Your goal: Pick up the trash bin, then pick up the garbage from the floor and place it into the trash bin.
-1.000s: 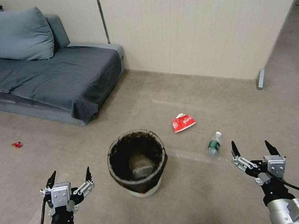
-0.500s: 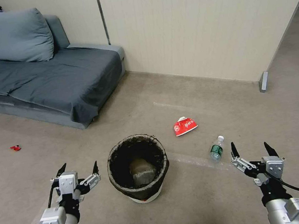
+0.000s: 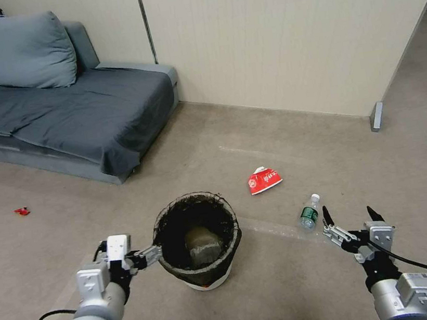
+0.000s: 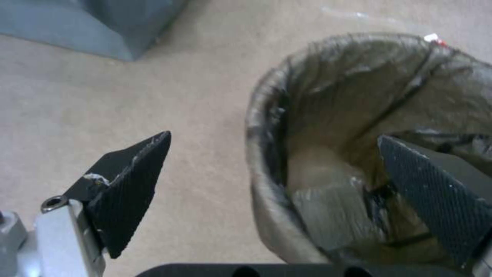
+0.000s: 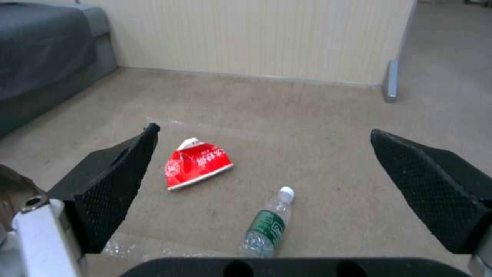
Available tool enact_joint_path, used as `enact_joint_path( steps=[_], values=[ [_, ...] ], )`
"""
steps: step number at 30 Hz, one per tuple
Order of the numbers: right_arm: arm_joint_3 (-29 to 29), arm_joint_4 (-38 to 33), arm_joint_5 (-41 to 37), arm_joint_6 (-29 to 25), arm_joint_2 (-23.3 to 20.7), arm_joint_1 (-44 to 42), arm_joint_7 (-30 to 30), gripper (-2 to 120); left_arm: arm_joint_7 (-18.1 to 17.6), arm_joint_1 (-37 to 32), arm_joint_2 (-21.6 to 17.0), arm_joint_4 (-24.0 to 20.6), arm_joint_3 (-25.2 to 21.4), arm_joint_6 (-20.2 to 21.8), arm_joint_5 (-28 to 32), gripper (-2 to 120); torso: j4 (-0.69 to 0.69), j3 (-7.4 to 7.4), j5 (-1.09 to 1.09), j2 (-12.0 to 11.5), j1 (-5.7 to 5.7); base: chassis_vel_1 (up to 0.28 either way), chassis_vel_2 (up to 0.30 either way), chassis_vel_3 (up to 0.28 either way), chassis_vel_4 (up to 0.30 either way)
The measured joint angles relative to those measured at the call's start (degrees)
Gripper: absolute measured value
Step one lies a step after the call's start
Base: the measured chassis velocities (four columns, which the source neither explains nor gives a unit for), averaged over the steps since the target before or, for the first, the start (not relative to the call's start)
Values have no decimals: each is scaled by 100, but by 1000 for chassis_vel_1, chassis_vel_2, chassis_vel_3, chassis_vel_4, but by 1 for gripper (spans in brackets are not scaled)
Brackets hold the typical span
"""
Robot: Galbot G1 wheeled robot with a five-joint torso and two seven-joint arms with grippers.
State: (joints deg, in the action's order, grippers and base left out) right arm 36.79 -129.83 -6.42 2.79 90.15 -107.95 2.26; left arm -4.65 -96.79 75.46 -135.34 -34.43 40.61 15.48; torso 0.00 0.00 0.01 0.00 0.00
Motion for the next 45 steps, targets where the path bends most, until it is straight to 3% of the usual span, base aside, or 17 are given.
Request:
enact_joint_path(
  steps=[5, 18, 39, 45],
  values=[
    [-25, 10, 41, 12, 109, -9, 100, 100, -278, 358, -59, 404, 409, 113, 45, 100, 0, 0, -1, 0, 0, 0, 0, 0, 0],
    [-21, 44, 148, -15, 198, -24, 229, 100, -1040, 876, -41, 1137, 505, 181, 406, 100, 0, 0, -1, 0, 0, 0, 0, 0, 0],
    [-236, 138, 371, -62, 201, -13, 498, 100, -1019, 1250, 9, 1655, 757, 161, 540, 100, 0, 0, -1, 0, 0, 0, 0, 0, 0],
    [-261, 169, 401, -91, 200, -13, 503, 100, -965, 1334, 22, 1764, 809, 157, 542, 95, 0, 0, -1, 0, 0, 0, 0, 0, 0]
  ],
)
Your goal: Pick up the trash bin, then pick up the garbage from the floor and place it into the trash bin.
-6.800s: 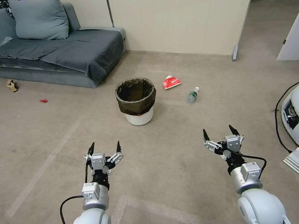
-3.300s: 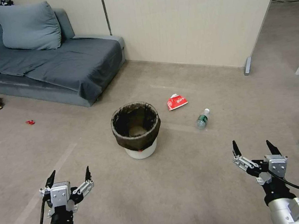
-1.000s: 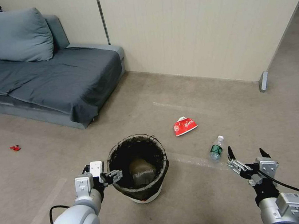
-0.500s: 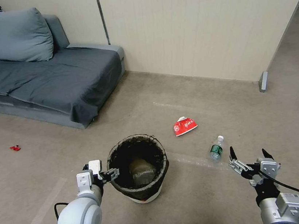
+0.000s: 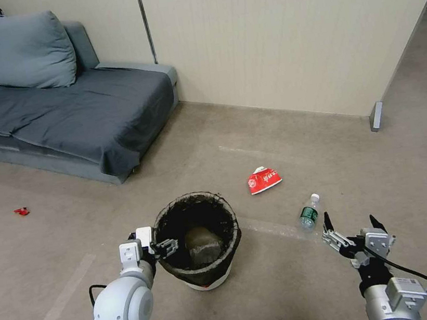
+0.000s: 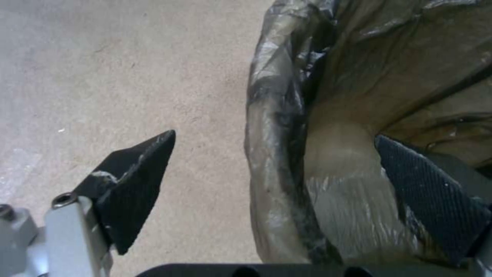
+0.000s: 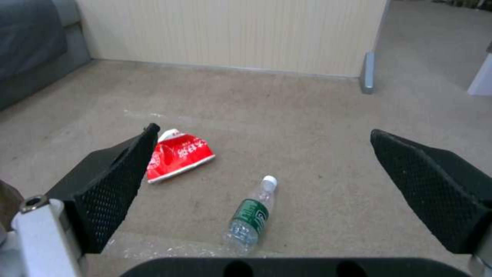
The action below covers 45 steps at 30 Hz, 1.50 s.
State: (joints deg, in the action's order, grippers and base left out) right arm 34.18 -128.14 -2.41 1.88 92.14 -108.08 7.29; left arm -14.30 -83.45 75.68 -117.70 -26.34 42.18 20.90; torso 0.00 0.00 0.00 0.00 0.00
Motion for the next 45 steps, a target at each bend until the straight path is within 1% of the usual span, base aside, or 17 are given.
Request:
enact_joint_path(
  steps=[4, 5, 6, 8, 10, 12, 13, 16, 19, 20, 21, 23, 25, 34, 38, 42, 45],
  values=[
    [-2, 8, 5, 0, 0, 8, 1, 100, 43, 32, 6, 44, 21, -2, 1, 84, 0, 0, 0, 0, 0, 0, 0, 0, 0],
    [-4, 19, 13, 0, 0, 13, 2, 100, 47, 42, 9, 59, 27, -3, 2, 76, 0, 0, 0, 0, 0, 0, 0, 0, 0],
    [-4, 19, 13, 0, 0, 13, 2, 100, 47, 42, 9, 59, 27, -3, 2, 76, 0, 0, 0, 0, 0, 0, 0, 0, 0],
    [-6, 24, 21, -1, 0, 14, 2, 100, 48, 49, 9, 71, 30, -4, 5, 66, 0, 0, 0, 0, 0, 0, 0, 0, 0],
    [-7, 26, 23, -1, 0, 15, 2, 100, 49, 52, 9, 73, 30, -4, 7, 63, 0, 0, 0, 0, 0, 0, 0, 0, 0],
    [-9, 29, 28, -7, 0, 17, 2, 100, 54, 57, 8, 87, 32, -4, 10, 53, 0, 0, 0, 0, 0, 0, 0, 0, 0],
    [-9, 29, 28, -7, 0, 17, 2, 100, 54, 57, 8, 87, 32, -4, 10, 53, 0, 0, 0, 0, 0, 0, 0, 0, 0],
    [-12, 38, 41, -21, -1, 18, 2, 100, 64, 69, 6, 107, 35, -5, 11, 36, 0, 0, 0, 0, 0, 0, 0, 0, 0],
    [-12, 40, 43, -30, 0, 18, 2, 100, 67, 73, 4, 112, 35, -5, 11, 30, 0, 0, 0, 0, 0, 0, 0, 0, 0],
    [-10, 42, 43, -34, -1, 19, 2, 100, 76, 75, 2, 115, 36, -5, 11, 23, 0, 0, 0, 0, 0, 0, 0, 0, 0],
    [-10, 42, 43, -34, -1, 19, 2, 100, 76, 75, 2, 115, 36, -5, 11, 23, 0, 0, 0, 0, 0, 0, 0, 0, 0],
    [-8, 49, 44, -48, -1, 20, 2, 100, 82, 77, 1, 116, 38, -5, 13, 12, 0, 0, 0, 0, 0, 0, 0, 0, 0],
    [-8, 53, 44, -52, -1, 21, 2, 100, 107, 77, 4, 116, 46, -7, 25, 7, 0, 0, -1, 0, 0, 0, 0, 0, 0],
    [-8, 66, 41, -72, -1, 32, 10, 100, 110, 53, 8, 84, 46, -8, 22, 5, 0, 0, -1, 0, 0, 0, 0, 0, 0],
    [12, 35, 20, -63, -1, 62, 29, 100, 323, -47, -19, -36, 25, -157, -64, 5, 0, 0, 0, 0, 0, 0, 0, 0, 0],
    [78, -28, -20, -28, 0, 107, 43, 100, 396, -199, -57, -322, -43, -305, -85, 3, 0, 0, 0, 0, 0, 0, 0, 0, 0],
    [188, -117, -113, 42, 0, 131, 55, 100, 435, -425, -121, -800, -209, -375, -85, 3, -1, 0, 0, 0, 0, 0, 0, 0, 0]
  ],
)
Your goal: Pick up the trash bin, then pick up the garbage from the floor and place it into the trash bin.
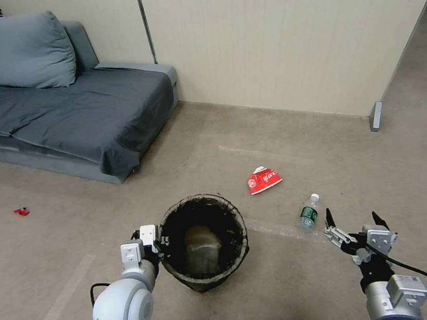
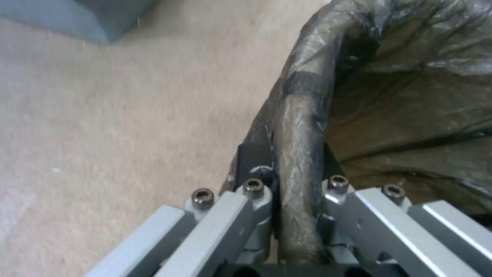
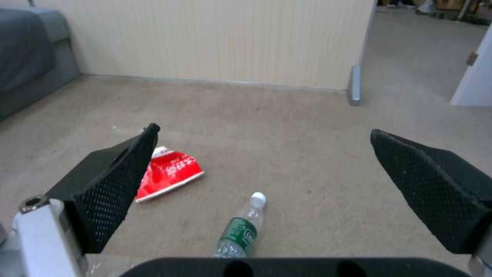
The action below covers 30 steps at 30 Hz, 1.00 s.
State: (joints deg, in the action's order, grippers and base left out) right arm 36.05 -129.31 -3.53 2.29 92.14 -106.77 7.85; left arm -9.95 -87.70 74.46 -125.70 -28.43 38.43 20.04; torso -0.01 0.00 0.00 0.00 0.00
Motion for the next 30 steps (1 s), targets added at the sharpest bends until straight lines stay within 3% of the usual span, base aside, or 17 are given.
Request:
enact_joint_path(
  steps=[8, 15, 30],
  values=[
    [114, -164, -191, 134, 0, -6, 24, 100, 205, -368, -79, -804, -427, -59, 108, 3, 0, 0, 0, 0, 0, 0, 0, 0, 0],
    [115, -226, -239, 189, 0, -5, 20, 100, 224, -653, -49, -1249, -588, -60, 185, 2, 0, 0, 0, 0, 0, 0, 0, 0, 0],
    [168, -257, -268, 14, 0, -105, -5, 100, 280, -1192, 232, -1755, -609, -116, -22, 2, 1, 0, 1, 0, 0, 0, 0, 0, 0]
  ],
)
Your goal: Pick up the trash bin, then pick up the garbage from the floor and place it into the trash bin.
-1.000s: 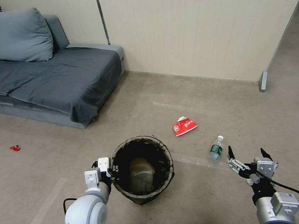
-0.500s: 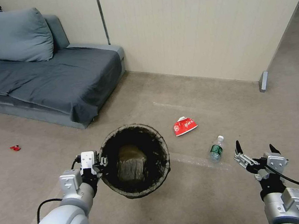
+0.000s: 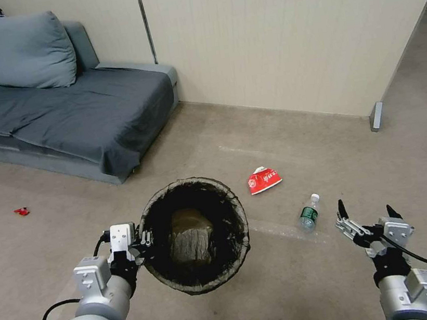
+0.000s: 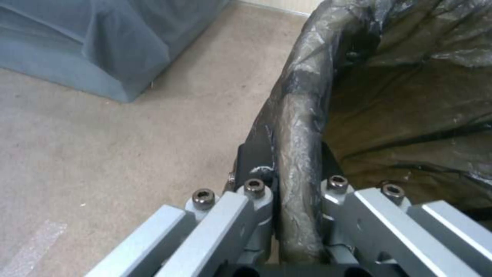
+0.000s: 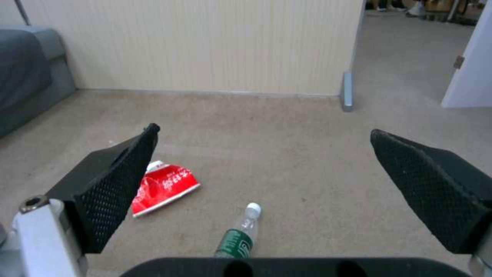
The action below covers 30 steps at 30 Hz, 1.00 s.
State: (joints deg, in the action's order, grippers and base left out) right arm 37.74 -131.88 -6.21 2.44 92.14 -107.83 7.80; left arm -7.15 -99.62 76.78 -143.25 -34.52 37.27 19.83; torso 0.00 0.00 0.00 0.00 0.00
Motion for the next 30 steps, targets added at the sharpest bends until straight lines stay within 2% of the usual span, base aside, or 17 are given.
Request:
enact_joint_path(
  steps=[30],
  values=[
    [23, 16, -35, -20, 0, 20, -103, 100, 236, 28, 127, 75, 4, -68, -261, 2, 0, 0, 0, 0, 0, -9, 11, 9, -11]
  ],
)
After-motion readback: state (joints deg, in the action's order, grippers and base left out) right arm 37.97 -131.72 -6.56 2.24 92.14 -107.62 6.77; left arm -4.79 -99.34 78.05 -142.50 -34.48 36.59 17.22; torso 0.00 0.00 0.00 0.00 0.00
